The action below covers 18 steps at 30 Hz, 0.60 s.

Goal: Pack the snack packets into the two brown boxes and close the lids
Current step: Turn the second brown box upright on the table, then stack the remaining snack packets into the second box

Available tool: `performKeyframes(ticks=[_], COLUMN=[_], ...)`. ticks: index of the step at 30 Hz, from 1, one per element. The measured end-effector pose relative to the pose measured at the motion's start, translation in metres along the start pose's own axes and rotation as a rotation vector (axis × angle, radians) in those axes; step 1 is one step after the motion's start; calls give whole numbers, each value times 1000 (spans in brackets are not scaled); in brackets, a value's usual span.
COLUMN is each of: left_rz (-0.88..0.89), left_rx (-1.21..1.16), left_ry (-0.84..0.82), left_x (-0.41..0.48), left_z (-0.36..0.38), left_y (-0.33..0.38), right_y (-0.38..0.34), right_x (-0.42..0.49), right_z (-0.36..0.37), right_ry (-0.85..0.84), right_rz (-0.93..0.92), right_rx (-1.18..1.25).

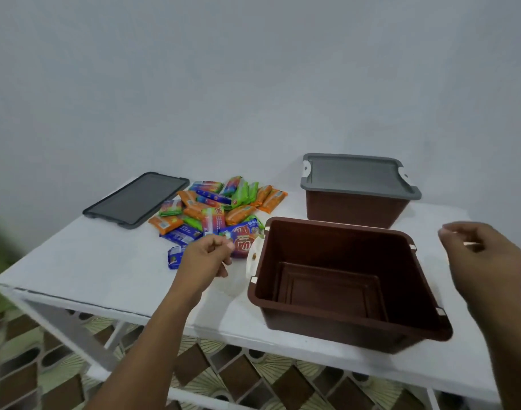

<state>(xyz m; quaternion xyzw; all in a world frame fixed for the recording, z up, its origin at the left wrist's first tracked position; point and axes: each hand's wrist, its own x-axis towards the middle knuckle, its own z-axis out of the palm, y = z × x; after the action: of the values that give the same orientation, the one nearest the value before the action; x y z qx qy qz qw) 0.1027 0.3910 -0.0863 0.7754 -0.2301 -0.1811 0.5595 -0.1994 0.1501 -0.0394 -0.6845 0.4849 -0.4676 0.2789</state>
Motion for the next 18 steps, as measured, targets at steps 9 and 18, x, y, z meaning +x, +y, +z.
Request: performKeyframes(ticks=[9,18], left_rz=[222,371], left_rx=[115,777], left_ry=[-142,-535], left_x=[65,135], left_z=[-59,-87], left_y=[-7,-27], right_y=[-138,-163], right_x=[-44,-61], right_z=[117,285], right_ry=[-610,-952], right_rz=[-502,-703], right_rx=[-56,-829])
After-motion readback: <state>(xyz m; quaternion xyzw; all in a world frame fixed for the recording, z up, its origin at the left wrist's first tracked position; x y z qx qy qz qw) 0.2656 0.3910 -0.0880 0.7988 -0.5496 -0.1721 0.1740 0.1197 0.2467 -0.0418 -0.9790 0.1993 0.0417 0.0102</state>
